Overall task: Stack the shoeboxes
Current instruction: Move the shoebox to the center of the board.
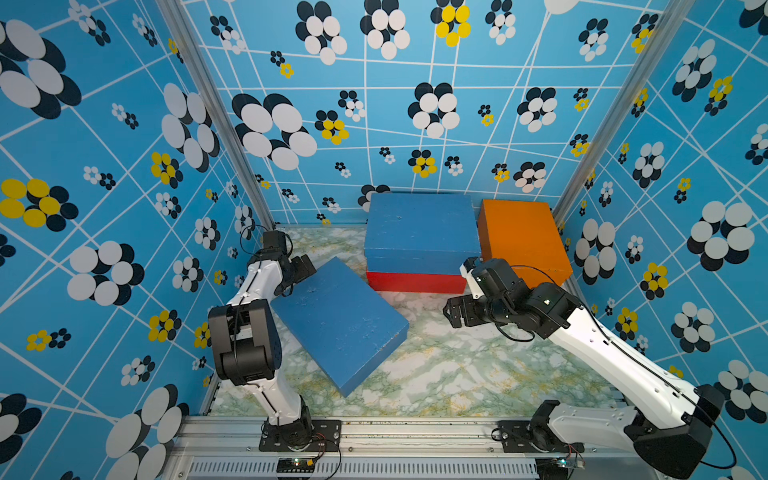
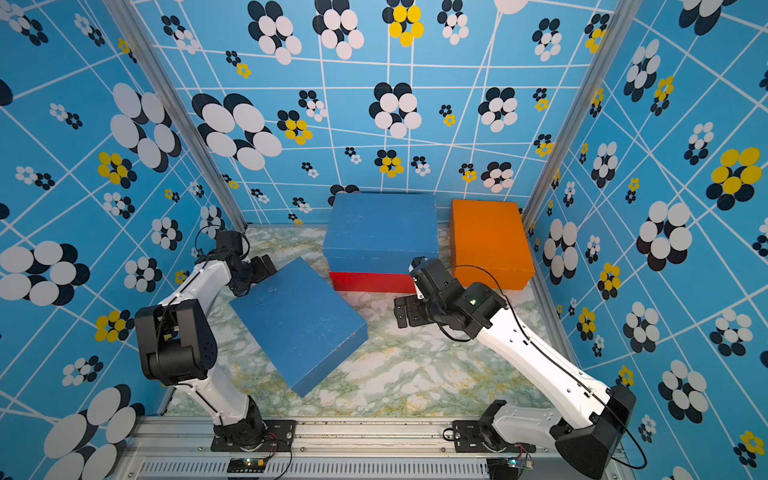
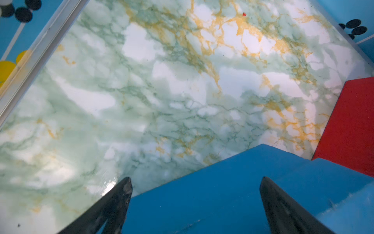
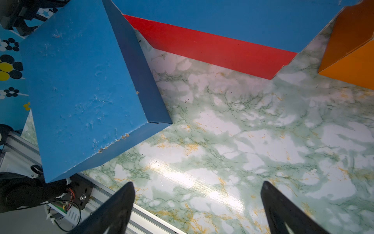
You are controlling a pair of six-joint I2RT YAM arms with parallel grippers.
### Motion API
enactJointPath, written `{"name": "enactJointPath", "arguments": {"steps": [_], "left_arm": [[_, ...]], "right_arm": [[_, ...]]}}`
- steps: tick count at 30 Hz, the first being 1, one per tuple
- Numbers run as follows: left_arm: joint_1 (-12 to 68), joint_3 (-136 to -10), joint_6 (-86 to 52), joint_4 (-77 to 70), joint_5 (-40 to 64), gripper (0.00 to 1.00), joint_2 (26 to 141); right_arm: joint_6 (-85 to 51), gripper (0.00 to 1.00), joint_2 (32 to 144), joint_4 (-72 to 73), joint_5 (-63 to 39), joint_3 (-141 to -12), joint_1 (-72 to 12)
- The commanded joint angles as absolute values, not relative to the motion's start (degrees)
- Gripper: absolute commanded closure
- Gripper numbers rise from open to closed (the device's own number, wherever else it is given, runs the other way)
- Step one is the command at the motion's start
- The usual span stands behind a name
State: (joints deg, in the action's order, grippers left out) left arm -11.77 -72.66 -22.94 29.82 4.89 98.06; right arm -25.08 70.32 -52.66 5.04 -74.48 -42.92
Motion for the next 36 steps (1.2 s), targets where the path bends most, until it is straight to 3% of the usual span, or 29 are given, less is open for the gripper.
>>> {"name": "enactJointPath", "arguments": {"steps": [1, 13, 25, 36], "left_arm": [[-12.15, -69.31, -24.09, 29.95, 3.88, 0.01, 93.50], [-11.26, -59.18, -24.63, 30.02, 4.87, 0.00, 80.92], [-4.09, -52.10, -27.85, 29.31, 3.75, 0.01, 73.51], [-1.47, -46.36, -29.59, 29.75, 5.00, 0.00, 65.69]], "right_arm": [[-24.17, 0.01, 69.59, -51.44, 4.29, -73.45, -43.24], [-24.04, 0.01, 68.67, -51.18, 5.30, -73.05, -43.24], [-25.45, 0.01, 64.66, -52.54, 6.58, -70.67, -43.24], [-28.18, 0.01, 62.84, -51.92, 2.09, -64.78, -43.24]]}}
